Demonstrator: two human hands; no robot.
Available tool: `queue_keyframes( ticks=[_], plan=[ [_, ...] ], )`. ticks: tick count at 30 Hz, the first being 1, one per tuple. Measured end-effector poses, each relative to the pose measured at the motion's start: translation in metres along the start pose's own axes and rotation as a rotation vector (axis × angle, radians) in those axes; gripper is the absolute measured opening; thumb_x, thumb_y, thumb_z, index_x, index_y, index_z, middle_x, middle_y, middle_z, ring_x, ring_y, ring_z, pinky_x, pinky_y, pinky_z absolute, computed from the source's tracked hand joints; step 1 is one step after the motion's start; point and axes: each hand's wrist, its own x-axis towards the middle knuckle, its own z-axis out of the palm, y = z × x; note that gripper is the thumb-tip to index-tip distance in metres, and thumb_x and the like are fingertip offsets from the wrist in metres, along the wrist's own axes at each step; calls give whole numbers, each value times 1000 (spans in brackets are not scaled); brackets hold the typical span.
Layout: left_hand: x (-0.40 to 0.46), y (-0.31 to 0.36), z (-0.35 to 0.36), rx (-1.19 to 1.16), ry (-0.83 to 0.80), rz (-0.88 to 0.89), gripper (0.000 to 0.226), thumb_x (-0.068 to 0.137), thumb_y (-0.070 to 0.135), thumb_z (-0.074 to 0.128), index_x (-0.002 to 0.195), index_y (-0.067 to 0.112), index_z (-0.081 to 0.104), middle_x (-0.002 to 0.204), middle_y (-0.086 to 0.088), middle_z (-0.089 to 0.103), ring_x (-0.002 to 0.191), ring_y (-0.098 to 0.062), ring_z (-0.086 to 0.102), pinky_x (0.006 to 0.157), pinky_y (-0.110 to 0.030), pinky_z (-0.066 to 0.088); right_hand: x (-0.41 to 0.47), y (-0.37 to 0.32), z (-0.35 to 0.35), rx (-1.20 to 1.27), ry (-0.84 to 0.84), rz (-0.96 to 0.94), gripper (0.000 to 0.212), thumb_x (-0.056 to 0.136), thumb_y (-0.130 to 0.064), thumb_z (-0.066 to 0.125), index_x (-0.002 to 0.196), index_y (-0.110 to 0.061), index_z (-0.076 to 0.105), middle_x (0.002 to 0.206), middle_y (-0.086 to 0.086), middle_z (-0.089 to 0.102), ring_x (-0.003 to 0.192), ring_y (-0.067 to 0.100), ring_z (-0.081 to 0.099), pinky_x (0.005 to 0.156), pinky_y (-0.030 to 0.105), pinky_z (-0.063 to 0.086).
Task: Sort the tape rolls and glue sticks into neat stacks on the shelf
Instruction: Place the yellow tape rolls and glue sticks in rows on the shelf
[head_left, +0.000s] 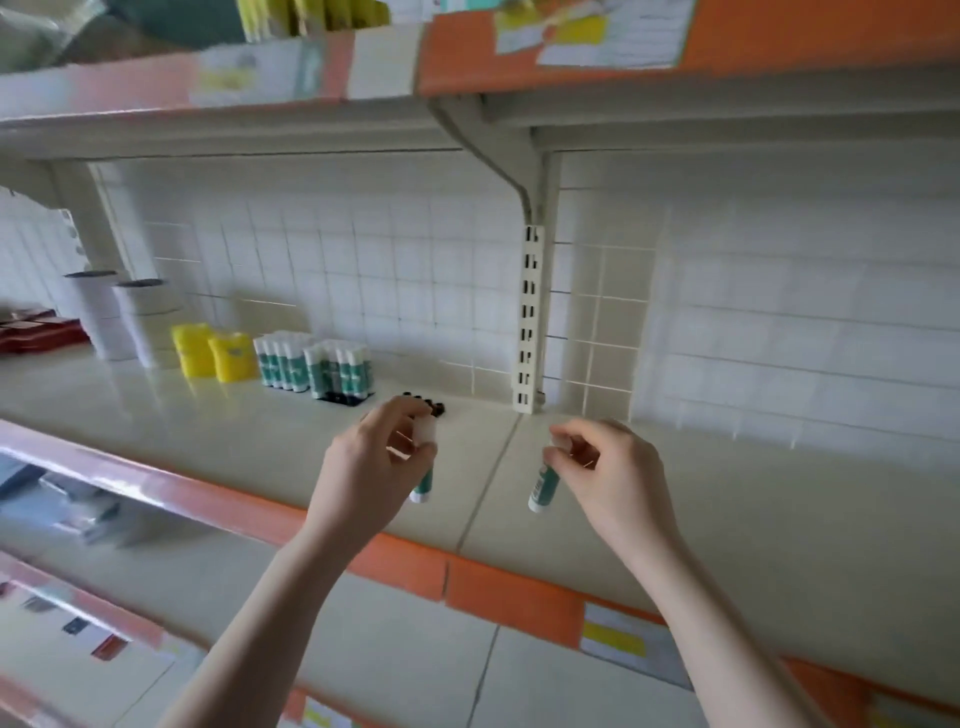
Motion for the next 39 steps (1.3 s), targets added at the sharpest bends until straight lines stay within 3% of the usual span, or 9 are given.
queue_keyframes(
  ticks=[9, 14, 20, 25, 29, 35, 39],
  plan=[
    [66, -98, -63, 39, 84, -30, 28, 74, 8, 72, 96, 24, 62, 73, 15, 62, 67, -8, 63, 68, -33, 53, 70, -69, 108, -5, -76, -92, 7, 78, -17, 73, 83, -17, 69, 72, -10, 58, 68, 13, 55, 63, 24, 39],
    [106, -150, -73, 47, 119, -15, 28, 73, 7, 72, 95, 22, 62, 73, 11, 65, 65, -10, 64, 68, -34, 54, 114, -84, 170, 13, -100, -110, 9, 79, -18, 72, 87, -16, 70, 78, -5, 63, 73, 15, 58, 70, 30, 47],
    [143, -198, -89, 53, 151, -47, 29, 72, 6, 73, 92, 24, 62, 67, 16, 61, 70, 0, 60, 62, -21, 49, 161, -102, 232, 7, -163, -101, 12, 79, -23, 71, 90, -18, 71, 84, -3, 66, 78, 16, 60, 74, 30, 48],
    [162, -229, -93, 29, 149, -68, 29, 72, 7, 73, 90, 26, 60, 71, 14, 63, 69, -2, 60, 60, -13, 47, 179, -109, 276, -7, -209, -86, 11, 82, -22, 69, 91, -17, 69, 83, -5, 60, 76, 14, 56, 68, 22, 39],
    [169, -251, -91, 13, 133, -62, 29, 73, 7, 73, 91, 26, 60, 72, 13, 64, 70, -2, 61, 59, -7, 45, 182, -108, 303, -35, -211, -48, 12, 83, -22, 68, 93, -16, 68, 88, -4, 60, 79, 14, 55, 69, 24, 40],
    [171, -269, -85, -47, 114, -36, 30, 73, 4, 73, 93, 23, 62, 73, 11, 64, 68, -4, 61, 62, -16, 49, 177, -103, 327, -82, -206, -42, 9, 84, -20, 67, 90, -14, 67, 88, -5, 58, 78, 15, 55, 68, 25, 38],
    [171, -274, -82, -83, 89, -30, 31, 73, 4, 73, 93, 24, 62, 72, 11, 64, 65, -4, 61, 63, -19, 50, 174, -102, 337, -132, -179, -58, 12, 84, -19, 66, 93, -13, 67, 91, -2, 62, 87, 22, 58, 72, 32, 44]
  ],
)
